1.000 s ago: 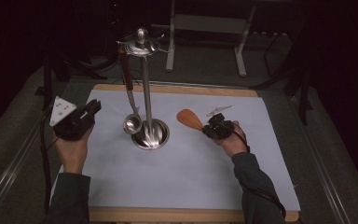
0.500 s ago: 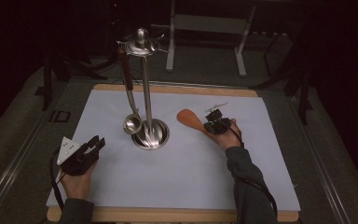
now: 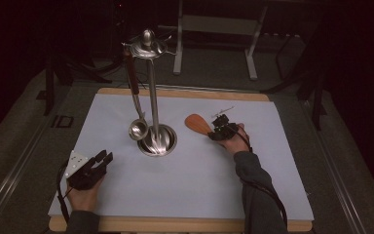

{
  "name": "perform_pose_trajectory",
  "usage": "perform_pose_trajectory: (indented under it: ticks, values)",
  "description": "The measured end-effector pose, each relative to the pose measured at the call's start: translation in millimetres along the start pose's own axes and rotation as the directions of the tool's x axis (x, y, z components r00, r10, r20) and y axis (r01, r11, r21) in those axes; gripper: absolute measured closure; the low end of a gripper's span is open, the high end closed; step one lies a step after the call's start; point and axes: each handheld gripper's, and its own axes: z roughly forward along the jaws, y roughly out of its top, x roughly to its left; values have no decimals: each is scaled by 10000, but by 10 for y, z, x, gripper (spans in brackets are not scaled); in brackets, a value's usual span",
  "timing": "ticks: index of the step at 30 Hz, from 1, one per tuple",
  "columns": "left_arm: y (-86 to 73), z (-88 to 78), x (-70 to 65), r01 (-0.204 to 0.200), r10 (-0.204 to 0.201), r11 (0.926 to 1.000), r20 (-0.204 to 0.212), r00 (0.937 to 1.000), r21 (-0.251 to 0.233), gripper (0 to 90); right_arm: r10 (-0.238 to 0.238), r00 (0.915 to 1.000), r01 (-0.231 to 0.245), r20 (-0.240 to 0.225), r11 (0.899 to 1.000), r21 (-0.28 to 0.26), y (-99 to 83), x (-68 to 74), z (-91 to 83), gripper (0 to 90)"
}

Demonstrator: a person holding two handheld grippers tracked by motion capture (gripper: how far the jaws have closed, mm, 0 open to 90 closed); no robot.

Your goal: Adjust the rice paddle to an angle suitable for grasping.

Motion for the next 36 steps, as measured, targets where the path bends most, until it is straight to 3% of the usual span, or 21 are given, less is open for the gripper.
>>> perform_pose_trajectory:
  ticks: [2,9,18,24,27,29,32,34,36]
  values:
    - [-5,4,1,-37,37,10000,-6,10000,18,693,-81,10000,82,-31,9997,225,-16,2,18,636]
    - [-13,12,-7,-32,32,10000,-19,10000,54,693,-411,9986,420,-345,9988,245,-78,29,-27,669]
    - [-20,30,-27,-84,85,9999,-44,10000,126,693,-1532,9846,1560,-841,9874,275,-381,173,-254,668]
    - [-34,49,-40,-120,121,9997,-69,9999,231,693,-2453,9610,2492,-1278,9683,151,-598,334,-411,669]
    - [-41,51,-35,-109,112,9996,-97,9999,257,694,-3158,9347,3214,-1633,9469,85,-673,423,-471,669]
    - [-42,49,-27,-71,74,9997,-106,9999,251,694,-3392,9212,3473,-1906,9377,99,-707,462,-502,666]
    - [-43,44,-20,-58,62,9997,-119,9999,257,694,-3364,9170,3476,-2143,9375,155,-722,491,-542,569]
    - [-42,42,-12,-66,69,9997,-132,9999,251,694,-3289,9177,3330,-2229,9427,-198,-729,514,-620,574]
    - [-44,42,-8,-49,52,9997,-140,9999,259,694,-3256,9124,3230,-2481,9450,-524,-737,526,-690,626]
